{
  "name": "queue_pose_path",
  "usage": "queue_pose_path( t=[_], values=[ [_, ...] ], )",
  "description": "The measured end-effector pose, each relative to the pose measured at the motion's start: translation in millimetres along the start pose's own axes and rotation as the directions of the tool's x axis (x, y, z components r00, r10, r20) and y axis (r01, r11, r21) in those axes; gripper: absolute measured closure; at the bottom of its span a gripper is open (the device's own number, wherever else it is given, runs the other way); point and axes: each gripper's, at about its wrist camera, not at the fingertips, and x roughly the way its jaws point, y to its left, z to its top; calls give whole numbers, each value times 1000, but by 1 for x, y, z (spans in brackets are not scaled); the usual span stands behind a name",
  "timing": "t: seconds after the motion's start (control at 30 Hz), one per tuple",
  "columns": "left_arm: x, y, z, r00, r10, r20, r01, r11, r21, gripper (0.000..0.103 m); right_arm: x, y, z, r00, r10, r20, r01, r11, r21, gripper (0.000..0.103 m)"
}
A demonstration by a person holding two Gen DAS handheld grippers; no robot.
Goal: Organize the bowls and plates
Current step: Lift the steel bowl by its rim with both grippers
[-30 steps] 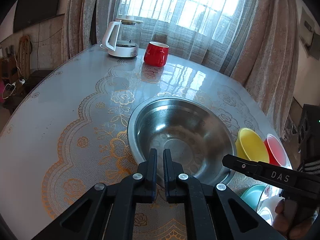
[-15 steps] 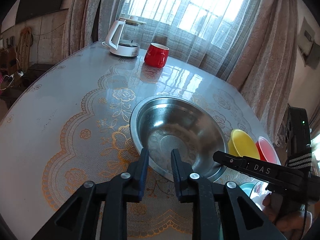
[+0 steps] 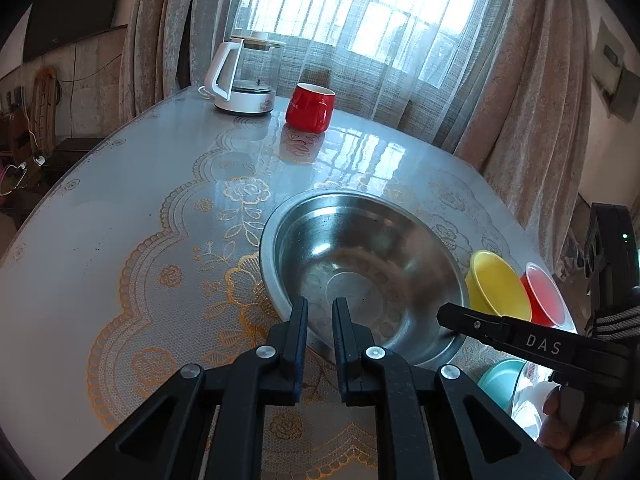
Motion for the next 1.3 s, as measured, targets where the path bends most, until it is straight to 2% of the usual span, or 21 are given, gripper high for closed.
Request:
queue_pose_path(
  t=[0.1, 0.2, 0.23, 0.37, 0.43, 0.5, 0.6, 0.93, 1.0, 1.1, 1.17, 1.3],
  values=[
    [-10, 10, -1, 999, -43, 13, 44, 998, -46, 88, -1, -1, -1, 1000, 2, -3, -2, 1000, 2, 84],
    [-11, 20, 1, 1000, -26, 11, 27, 997, -75, 75, -2, 0, -3, 1000, 3, -4, -3, 1000, -2, 84],
    [-10, 24, 1, 1000, -29, 0, 29, 995, -91, 75, -3, 0, -4, 1000, 4, -5, -4, 1000, -2, 84],
    [-5, 27, -4, 998, -56, -29, 53, 994, -99, 76, -6, 1, -9, 1000, 13, -12, -13, 1000, -6, 84],
    [-5, 24, -8, 999, -43, -25, 41, 995, -90, 78, -7, 3, -11, 1000, 12, -13, -13, 1000, -17, 84],
    [-6, 23, -11, 1000, -18, -22, 16, 997, -71, 87, -8, 5, -13, 1000, -1, -13, 1, 1000, -27, 83],
    [-12, 28, -17, 999, -43, -21, 41, 996, -81, 87, -12, 5, -17, 1000, 7, -11, -7, 999, -34, 83],
    [-45, 37, -42, 1000, -24, 13, 25, 998, -65, 87, -22, 21, -37, 999, 37, -1, -37, 995, -93, 83],
    [-54, 36, -47, 998, -51, 25, 53, 997, -56, 90, -24, 28, -42, 999, 53, -1, -53, 992, -113, 83],
    [-69, 24, -53, 998, -33, 54, 33, 999, 4, 90, -29, 38, -50, 997, 77, -5, -77, 987, -143, 83],
    [-74, 20, -58, 998, -24, 59, 22, 999, 29, 90, -30, 45, -57, 998, 66, -2, -65, 982, -175, 83],
    [-83, 28, -59, 997, -38, 60, 40, 999, -22, 90, -27, 43, -58, 997, 72, -13, -73, 985, -157, 83]
  ],
)
